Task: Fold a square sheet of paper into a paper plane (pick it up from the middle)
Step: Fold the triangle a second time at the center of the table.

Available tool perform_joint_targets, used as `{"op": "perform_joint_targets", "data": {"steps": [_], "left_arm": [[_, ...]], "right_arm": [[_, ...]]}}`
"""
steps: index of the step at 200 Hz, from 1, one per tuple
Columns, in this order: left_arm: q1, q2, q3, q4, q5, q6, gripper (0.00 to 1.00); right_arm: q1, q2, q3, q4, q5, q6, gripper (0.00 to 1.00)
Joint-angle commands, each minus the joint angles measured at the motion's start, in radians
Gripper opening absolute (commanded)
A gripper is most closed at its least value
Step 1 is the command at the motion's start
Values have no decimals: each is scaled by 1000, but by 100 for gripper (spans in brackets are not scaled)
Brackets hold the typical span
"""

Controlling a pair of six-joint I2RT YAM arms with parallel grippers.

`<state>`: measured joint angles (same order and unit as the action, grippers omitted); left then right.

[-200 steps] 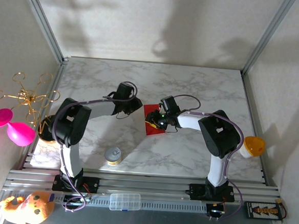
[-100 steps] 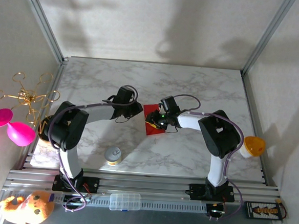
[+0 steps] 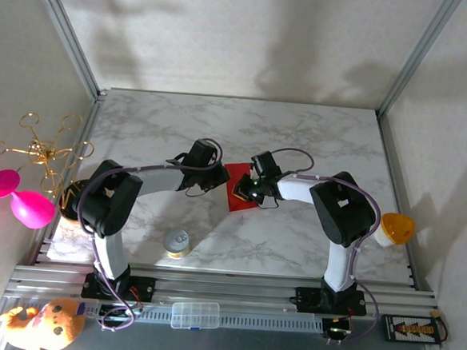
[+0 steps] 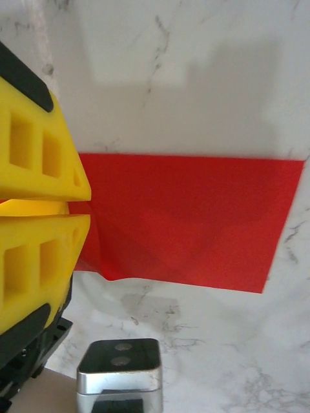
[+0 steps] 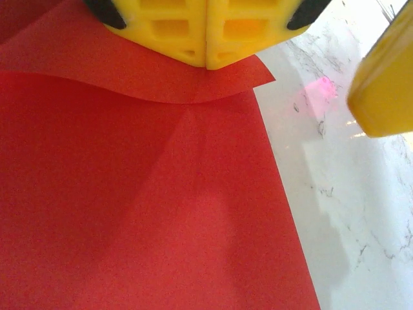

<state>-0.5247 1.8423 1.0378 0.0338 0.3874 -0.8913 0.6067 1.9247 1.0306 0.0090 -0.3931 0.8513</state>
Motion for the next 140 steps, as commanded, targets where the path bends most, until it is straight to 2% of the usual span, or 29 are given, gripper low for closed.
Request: {"op": "perform_joint_targets", "data": {"steps": [1,34,140], "left_arm": [[-22,32,13,8,21,-9,12],[-39,56,23,-13,-6,-12,11],[-52,102,31,-45,-37,8,4]], "right_arm": [[-3,37,-12,-87,42,-15,4],[-4,42,-11,-95,43,-15,1],[-4,22,-15,-79,31,-5,1]]}}
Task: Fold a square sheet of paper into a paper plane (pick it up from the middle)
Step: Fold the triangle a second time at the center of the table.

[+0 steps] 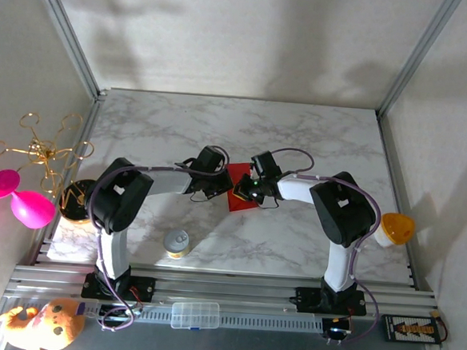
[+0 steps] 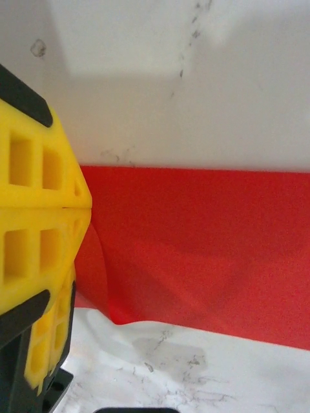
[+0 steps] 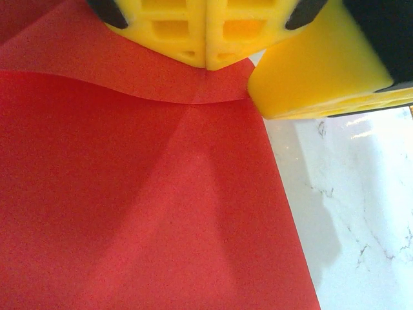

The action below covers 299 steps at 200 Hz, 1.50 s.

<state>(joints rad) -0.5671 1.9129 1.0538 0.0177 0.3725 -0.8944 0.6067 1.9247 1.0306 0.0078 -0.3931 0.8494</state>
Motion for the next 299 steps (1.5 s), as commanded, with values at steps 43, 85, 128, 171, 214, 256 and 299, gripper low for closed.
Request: {"op": "perform_joint_targets", "data": {"steps": [43,85,128,171,214,256,299], "left_arm": [[-11,43,18,-45,-43,21,2],[-10,57,19,-79,-69,43,0],[-10,59,23,-90,-72,57,0],[-10,61,32,-99,-73,67,0],[-10,64,40,-109,-77,70,0],[-5,63,68,-121,-79,91,0],[-9,8,150,-131,-30,125,4]], "right_arm": [[-5,4,-11,-59,12,2,1],[-15,-64,-11,-1,-20,-7,2],[-30,-76,-9,-20,4,-80,3],[-35,-52,-35,-17,5,-88,3],[-58,-33,-74,-17,35,-60,3],[-63,-26,-122,-9,58,-49,3],[-64,-16,-158,-4,84,-23,3]]}}
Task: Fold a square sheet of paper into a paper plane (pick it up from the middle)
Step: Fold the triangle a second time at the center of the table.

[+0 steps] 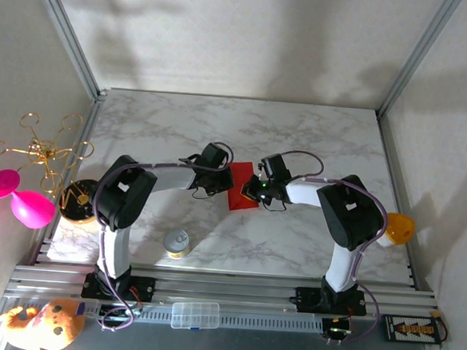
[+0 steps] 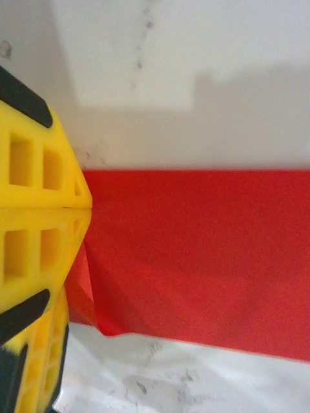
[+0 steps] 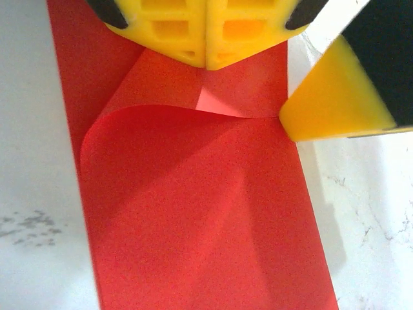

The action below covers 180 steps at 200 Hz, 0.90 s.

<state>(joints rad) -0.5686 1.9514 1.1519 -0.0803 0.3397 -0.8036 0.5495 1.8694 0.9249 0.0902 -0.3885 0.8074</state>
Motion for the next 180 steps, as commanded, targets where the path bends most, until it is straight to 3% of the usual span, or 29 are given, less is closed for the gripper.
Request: {"op": "perform_joint_targets", "data": {"steps": [1,72,180], "left_arm": [[-9,-33,52,-33,4,33,4],[-82,-154,-81,-33,25,-59,8],[-122,-83,-123,-27,39,-79,7]], "right_arm": [[-6,39,-53,-87,80,20,3],[-5,59,-41,-151,135,47,2],[-5,66,-40,-154,126,59,2]]}}
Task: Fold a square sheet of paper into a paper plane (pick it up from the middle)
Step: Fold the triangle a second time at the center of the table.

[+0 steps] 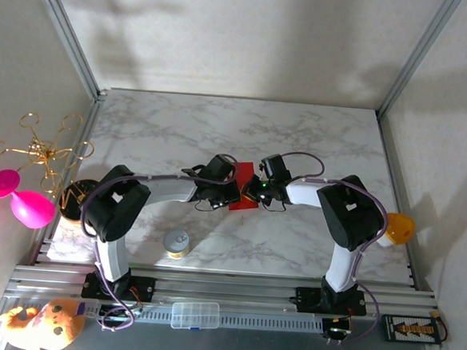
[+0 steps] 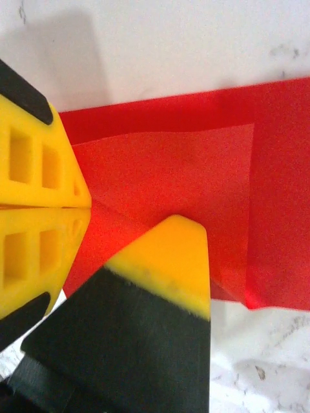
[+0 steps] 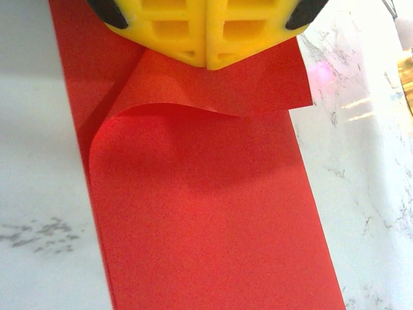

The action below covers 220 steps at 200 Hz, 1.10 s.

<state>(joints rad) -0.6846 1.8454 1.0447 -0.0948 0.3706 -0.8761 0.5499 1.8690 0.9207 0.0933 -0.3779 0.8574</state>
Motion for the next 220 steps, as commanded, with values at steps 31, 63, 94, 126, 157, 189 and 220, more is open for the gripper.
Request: {"op": "perform_joint_targets", "data": {"steps": [31,63,94,126,157,189,220], "left_arm": [[-7,32,-17,-25,-9,3,7],[-4,40,-17,-33,-23,11,7],[-3,41,-20,-39,-34,14,7],[-2,40,-27,-47,-48,16,6],[1,38,-35,-55,-59,20,6],[3,41,-40,-57,-65,22,6],[3,47,-51,-68,-67,23,5]], "right_arm": [[-5,71,-34,-165,118,9,2],[-5,71,-34,-171,121,8,2],[-4,74,-34,-172,123,6,2],[-5,77,-33,-172,123,6,2],[-5,78,-33,-175,124,5,2],[-5,76,-34,-175,123,4,2],[-8,46,-28,-144,93,-6,2]]}}
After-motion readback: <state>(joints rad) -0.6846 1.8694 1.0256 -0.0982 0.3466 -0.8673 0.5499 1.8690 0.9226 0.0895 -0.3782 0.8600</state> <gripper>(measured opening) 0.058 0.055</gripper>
